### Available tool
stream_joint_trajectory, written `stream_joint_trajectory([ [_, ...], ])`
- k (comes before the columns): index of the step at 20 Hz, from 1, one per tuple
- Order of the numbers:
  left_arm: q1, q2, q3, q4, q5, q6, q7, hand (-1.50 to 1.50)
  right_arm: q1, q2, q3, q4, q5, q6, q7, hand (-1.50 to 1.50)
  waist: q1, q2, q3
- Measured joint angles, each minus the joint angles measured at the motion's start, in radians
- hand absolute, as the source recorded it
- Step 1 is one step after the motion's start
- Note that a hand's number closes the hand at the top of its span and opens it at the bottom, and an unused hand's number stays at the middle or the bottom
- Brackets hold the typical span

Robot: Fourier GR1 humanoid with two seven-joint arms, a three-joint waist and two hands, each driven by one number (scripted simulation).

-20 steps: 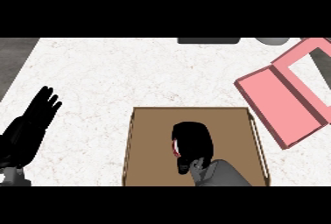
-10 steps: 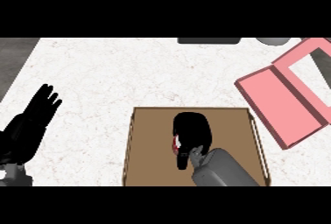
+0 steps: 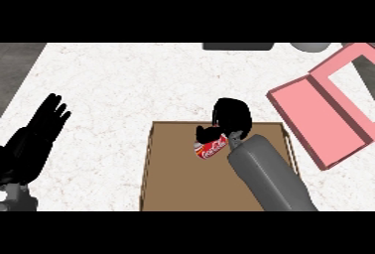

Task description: Pick the can from the tray and place it in the cardboard box

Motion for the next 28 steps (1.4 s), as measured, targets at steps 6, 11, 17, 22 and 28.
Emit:
stream_joint_trajectory([
  [6, 0.005, 0.000, 0.016, 0.003, 0.005, -0.011, 0.002, 0.00, -0.032, -0.016, -0.002, -0.116, 0.066, 0.000, 0.030, 1.50, -0.009, 0.001, 0.000],
  [11, 0.007, 0.006, 0.029, 0.003, 0.008, -0.018, 0.003, 0.00, -0.090, -0.017, 0.003, -0.291, 0.125, 0.033, 0.112, 1.50, -0.015, -0.002, 0.000],
  [17, 0.032, -0.016, 0.011, -0.014, -0.014, -0.012, -0.014, 0.00, -0.165, -0.030, -0.027, -0.478, 0.221, 0.086, 0.246, 1.50, -0.017, -0.004, 0.000],
  [22, 0.015, -0.009, 0.023, 0.008, -0.012, -0.019, -0.012, 0.00, -0.205, -0.090, -0.129, -0.566, 0.256, 0.128, 0.260, 1.50, -0.018, -0.002, 0.000],
  [28, 0.009, -0.023, 0.017, 0.005, -0.023, -0.015, -0.014, 0.00, -0.202, -0.167, -0.250, -0.576, 0.265, 0.157, 0.225, 1.50, -0.013, 0.001, 0.000],
])
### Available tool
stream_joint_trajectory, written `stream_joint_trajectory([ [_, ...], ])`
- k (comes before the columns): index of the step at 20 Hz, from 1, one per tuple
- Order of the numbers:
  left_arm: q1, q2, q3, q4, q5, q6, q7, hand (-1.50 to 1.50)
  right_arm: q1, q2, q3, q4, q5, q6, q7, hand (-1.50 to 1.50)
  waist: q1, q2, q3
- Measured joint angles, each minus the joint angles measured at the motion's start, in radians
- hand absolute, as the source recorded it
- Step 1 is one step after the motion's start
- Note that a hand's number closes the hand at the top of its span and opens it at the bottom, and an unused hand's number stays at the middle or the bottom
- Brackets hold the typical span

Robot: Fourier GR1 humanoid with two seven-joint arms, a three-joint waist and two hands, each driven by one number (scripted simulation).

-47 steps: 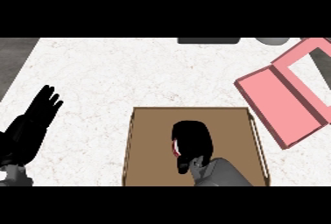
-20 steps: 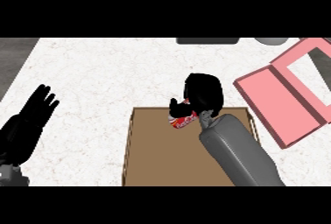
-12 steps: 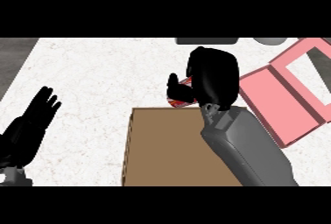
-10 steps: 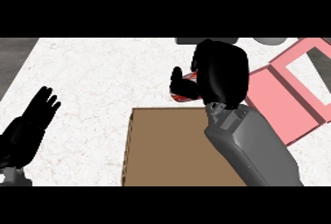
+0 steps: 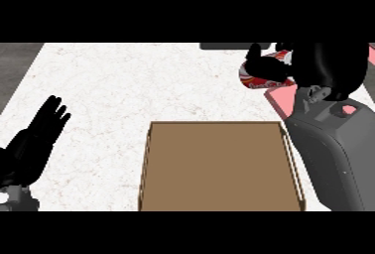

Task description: Pick the can from the tray and place it in the cardboard box

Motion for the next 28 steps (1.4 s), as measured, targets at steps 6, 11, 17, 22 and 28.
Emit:
stream_joint_trajectory([
  [6, 0.025, -0.021, -0.015, -0.016, -0.022, -0.002, -0.017, 0.00, 0.039, -0.070, -0.076, 0.057, -0.008, -0.009, -0.085, 1.50, 0.005, 0.001, 0.000],
  [11, 0.019, -0.002, 0.015, -0.022, 0.000, -0.021, 0.009, 0.00, 0.079, -0.121, -0.138, 0.118, -0.026, -0.077, -0.196, 1.50, 0.006, 0.002, 0.000],
  [17, 0.004, -0.001, 0.031, 0.001, 0.005, -0.034, 0.003, 0.00, 0.135, -0.147, -0.198, 0.244, -0.052, -0.201, -0.334, 1.50, 0.007, 0.003, 0.000],
  [22, -0.018, -0.001, 0.031, -0.002, 0.002, -0.027, 0.022, 0.00, 0.167, -0.139, -0.252, 0.380, -0.107, -0.253, -0.414, 1.50, 0.009, 0.004, 0.001],
  [28, -0.010, -0.007, 0.032, -0.002, -0.002, -0.029, 0.023, 0.00, 0.227, -0.109, -0.300, 0.494, -0.147, -0.275, -0.414, -1.50, 0.008, 0.004, 0.001],
])
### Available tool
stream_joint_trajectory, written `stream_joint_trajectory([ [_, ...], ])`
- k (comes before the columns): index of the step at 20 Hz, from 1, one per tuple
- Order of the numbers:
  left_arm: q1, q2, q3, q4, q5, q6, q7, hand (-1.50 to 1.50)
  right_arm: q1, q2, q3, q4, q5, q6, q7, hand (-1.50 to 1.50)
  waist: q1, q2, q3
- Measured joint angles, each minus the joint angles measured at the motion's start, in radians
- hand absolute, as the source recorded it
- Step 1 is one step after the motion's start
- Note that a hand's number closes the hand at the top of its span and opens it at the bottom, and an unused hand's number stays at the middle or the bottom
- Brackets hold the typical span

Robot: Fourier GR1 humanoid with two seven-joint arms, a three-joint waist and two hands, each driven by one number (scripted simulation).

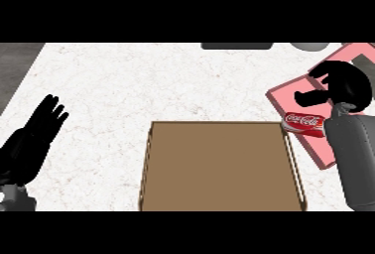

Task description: Pick the can from the tray and place it in the cardboard box

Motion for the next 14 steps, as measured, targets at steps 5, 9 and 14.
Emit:
stream_joint_trajectory([
  [5, -0.009, -0.009, -0.004, 0.007, -0.010, 0.002, -0.004, 0.00, 0.030, 0.006, -0.032, 0.044, -0.063, -0.069, -0.123, -1.50, -0.001, 0.000, 0.000],
  [9, 0.001, -0.010, -0.004, -0.015, -0.012, 0.008, 0.008, 0.00, 0.045, 0.047, -0.088, -0.020, -0.134, -0.178, -0.173, -1.50, -0.005, -0.002, 0.001],
  [14, 0.006, -0.012, -0.003, -0.015, -0.018, 0.010, 0.002, 0.00, 0.051, 0.076, -0.206, -0.102, -0.272, -0.284, -0.219, -1.50, -0.011, -0.004, 0.001],
])
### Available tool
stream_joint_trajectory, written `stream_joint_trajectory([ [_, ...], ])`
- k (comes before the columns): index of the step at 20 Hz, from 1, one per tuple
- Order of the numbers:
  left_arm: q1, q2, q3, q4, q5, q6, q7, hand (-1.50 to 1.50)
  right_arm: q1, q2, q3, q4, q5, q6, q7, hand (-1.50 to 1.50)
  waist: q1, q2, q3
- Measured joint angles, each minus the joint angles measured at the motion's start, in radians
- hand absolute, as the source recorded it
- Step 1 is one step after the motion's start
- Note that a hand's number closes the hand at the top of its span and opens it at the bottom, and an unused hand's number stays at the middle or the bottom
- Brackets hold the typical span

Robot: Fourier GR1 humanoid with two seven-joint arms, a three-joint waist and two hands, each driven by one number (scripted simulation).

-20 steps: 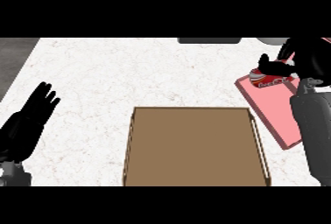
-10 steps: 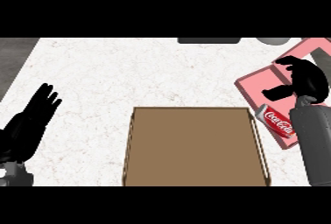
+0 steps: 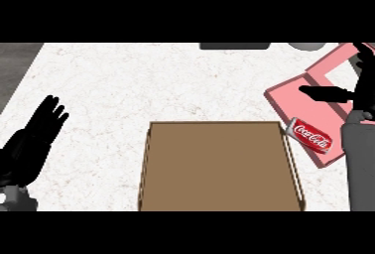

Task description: Pick the can from the tray and place it in the cardboard box

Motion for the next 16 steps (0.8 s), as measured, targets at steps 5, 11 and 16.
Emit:
stream_joint_trajectory([
  [5, 0.012, 0.000, 0.008, -0.003, 0.002, -0.004, -0.003, 0.00, 0.062, -0.021, -0.100, -0.112, -0.149, 0.010, -0.020, -1.50, -0.004, -0.001, -0.001],
  [11, -0.005, -0.002, 0.007, 0.011, -0.002, -0.008, -0.001, 0.00, 0.167, -0.098, -0.228, -0.200, -0.343, 0.096, -0.055, -1.50, -0.004, 0.000, -0.001],
  [16, -0.004, -0.006, 0.006, -0.010, -0.009, -0.001, 0.016, 0.00, 0.274, -0.155, -0.294, -0.236, -0.473, 0.189, -0.114, -1.50, -0.001, 0.000, -0.001],
])
